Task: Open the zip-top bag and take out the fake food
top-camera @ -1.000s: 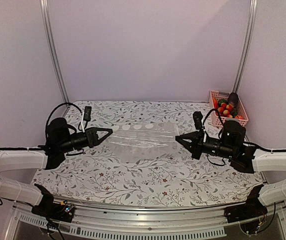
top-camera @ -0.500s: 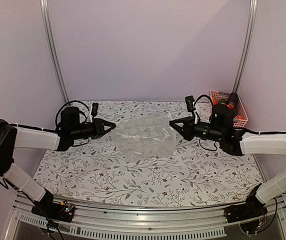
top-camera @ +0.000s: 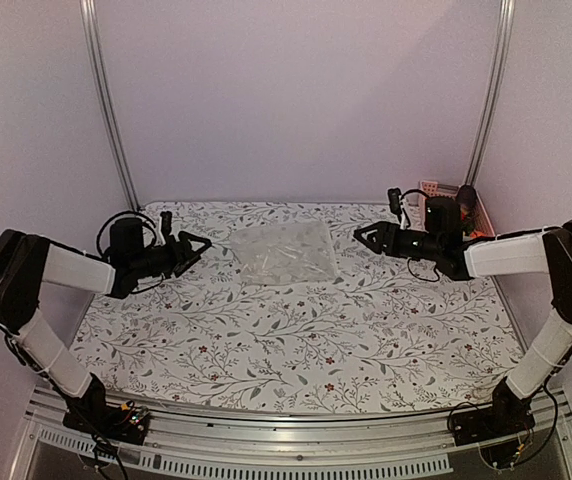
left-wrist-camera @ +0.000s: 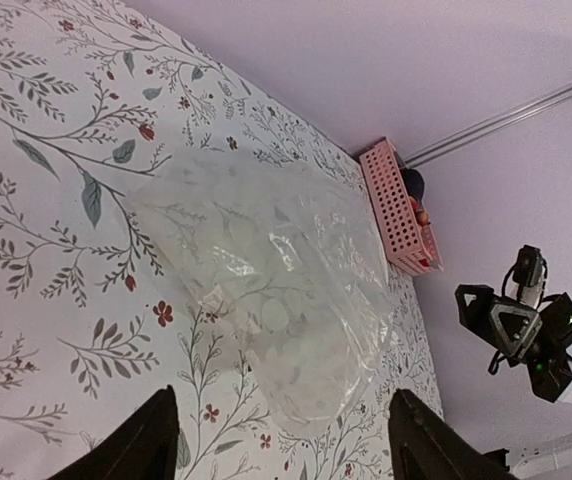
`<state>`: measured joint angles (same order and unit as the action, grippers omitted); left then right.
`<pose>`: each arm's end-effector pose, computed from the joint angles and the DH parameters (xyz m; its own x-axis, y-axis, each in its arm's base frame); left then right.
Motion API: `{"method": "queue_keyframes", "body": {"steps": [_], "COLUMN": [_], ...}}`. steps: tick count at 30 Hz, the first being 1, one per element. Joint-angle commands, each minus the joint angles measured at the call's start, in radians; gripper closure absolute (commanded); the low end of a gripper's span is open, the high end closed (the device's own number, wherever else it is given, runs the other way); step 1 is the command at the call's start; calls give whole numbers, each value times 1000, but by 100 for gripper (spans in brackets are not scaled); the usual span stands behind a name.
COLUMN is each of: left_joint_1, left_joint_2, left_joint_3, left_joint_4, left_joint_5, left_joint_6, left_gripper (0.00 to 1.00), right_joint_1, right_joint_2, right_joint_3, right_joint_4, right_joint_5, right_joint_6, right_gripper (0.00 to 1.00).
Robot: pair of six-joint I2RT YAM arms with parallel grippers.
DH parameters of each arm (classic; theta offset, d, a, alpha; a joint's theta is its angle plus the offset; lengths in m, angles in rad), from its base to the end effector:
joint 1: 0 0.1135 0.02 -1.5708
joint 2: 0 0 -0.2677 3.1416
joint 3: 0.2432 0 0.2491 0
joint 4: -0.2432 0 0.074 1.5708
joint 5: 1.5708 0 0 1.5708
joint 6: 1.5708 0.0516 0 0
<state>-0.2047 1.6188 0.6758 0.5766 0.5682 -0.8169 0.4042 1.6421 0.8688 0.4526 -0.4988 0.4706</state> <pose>0.3205 -0.0949 0.1784 -0.7236 -0.4773 -0.4985 0.1983 0.5481 -0.8126 0.3279 0.1671 0.2170 -0.6042 0.1746 -0.7775 -0.5484 0.6167 0.5647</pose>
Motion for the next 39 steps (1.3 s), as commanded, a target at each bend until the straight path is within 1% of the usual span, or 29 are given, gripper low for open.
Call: {"method": "queue_keyframes", "body": {"steps": [1,3,7,11,13,17,22,26,27,29,31,33,34,35,36,37,39], "left_joint_1": [-36,-70,-126,-173,-191,-217,-243,-263,-266,-269,-267,-263,-258,-255,-249,-243,-228], "left_joint_2": [-40,-39,-9,41,71,129,185,218,225,230,223,209,202,197,191,187,180], "left_joint_3": [-124,-138,-111,-33,12,81,122,137,138,134,119,93,76,58,39,9,-38], "left_joint_4": [122,142,132,80,44,-3,-15,-30,-35,-34,-28,-25,-23,-21,-19,-16,-3], "left_joint_5": [14,4,-26,-55,-67,-77,-70,-71,-72,-69,-72,-82,-83,-85,-86,-87,-84], "left_joint_6": [29,48,77,114,134,150,158,166,167,165,155,143,138,133,129,126,115], "left_gripper": [28,28,27,27,27,29,33,39,41,49,64,79,86,91,96,100,100], "right_joint_1": [-14,-14,-15,-14,-15,-14,-9,9,12,15,15,15,14,13,12,11,8], "right_joint_2": [70,107,197,308,350,427,508,553,564,582,587,574,561,549,530,513,475], "right_joint_3": [-8,15,105,190,228,292,328,339,341,340,329,298,277,254,231,204,150], "right_joint_4": [-20,-18,-18,-16,-14,-15,-9,-4,-4,-2,0,2,3,4,3,4,2], "right_joint_5": [-107,-128,-157,-206,-228,-267,-309,-345,-351,-359,-361,-355,-351,-345,-340,-334,-317], "right_joint_6": [-19,-20,-2,20,30,57,89,90,89,91,92,91,90,84,81,77,67], "right_gripper": [36,35,33,31,28,27,27,32,35,44,56,73,84,93,99,100,100]}}
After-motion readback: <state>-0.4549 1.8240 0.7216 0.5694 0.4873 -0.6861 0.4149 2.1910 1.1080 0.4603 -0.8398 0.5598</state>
